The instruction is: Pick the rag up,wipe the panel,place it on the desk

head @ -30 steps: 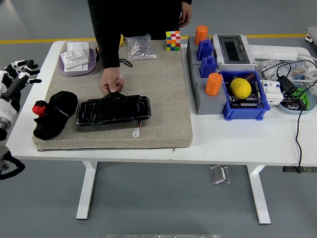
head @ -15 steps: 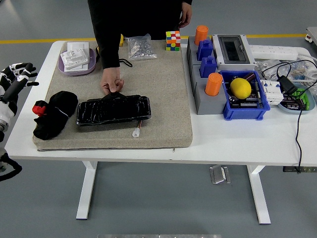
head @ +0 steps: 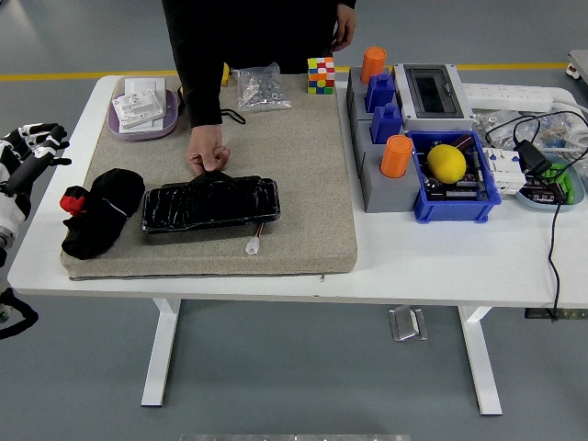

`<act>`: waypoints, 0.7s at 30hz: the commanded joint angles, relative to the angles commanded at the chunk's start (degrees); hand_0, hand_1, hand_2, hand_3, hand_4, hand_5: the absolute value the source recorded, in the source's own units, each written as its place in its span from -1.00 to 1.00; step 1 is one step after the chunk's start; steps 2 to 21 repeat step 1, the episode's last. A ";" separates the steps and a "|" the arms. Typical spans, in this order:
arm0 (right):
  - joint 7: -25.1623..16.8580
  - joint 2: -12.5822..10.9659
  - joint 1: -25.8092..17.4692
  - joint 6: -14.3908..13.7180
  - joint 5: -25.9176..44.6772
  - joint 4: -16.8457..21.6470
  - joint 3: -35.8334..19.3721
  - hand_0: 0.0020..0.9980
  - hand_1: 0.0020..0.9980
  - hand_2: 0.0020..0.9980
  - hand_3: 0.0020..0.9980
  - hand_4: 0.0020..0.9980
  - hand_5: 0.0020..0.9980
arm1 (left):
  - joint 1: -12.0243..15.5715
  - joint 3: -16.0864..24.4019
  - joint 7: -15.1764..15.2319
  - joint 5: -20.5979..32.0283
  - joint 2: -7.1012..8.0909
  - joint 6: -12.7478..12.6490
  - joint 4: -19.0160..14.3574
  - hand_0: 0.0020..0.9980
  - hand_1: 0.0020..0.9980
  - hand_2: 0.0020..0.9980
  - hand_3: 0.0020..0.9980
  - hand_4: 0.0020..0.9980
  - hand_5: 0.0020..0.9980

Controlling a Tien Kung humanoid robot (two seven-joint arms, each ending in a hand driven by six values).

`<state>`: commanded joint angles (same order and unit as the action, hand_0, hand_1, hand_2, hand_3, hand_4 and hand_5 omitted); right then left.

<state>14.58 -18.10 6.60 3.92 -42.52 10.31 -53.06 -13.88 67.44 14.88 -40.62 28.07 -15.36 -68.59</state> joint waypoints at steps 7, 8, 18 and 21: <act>-0.01 0.03 -0.01 0.00 -0.03 0.00 0.03 0.45 0.27 0.36 0.17 0.95 0.10 | 0.02 -0.04 0.01 -0.03 0.03 0.01 -0.01 -0.16 0.21 0.15 0.10 0.47 -0.37; -0.01 0.03 -0.01 0.00 -0.03 0.00 0.03 0.45 0.27 0.36 0.17 0.95 0.10 | 0.02 -0.04 0.01 -0.03 0.03 0.01 -0.01 -0.16 0.21 0.15 0.10 0.47 -0.37; -0.01 0.03 -0.01 0.00 -0.03 0.00 0.03 0.45 0.27 0.36 0.17 0.95 0.10 | 0.02 -0.04 0.01 -0.03 0.03 0.01 -0.01 -0.16 0.21 0.15 0.10 0.47 -0.37; -0.01 0.03 -0.01 0.00 -0.03 0.00 0.03 0.45 0.27 0.36 0.17 0.95 0.10 | 0.02 -0.04 0.01 -0.03 0.03 0.01 -0.01 -0.16 0.21 0.15 0.10 0.47 -0.37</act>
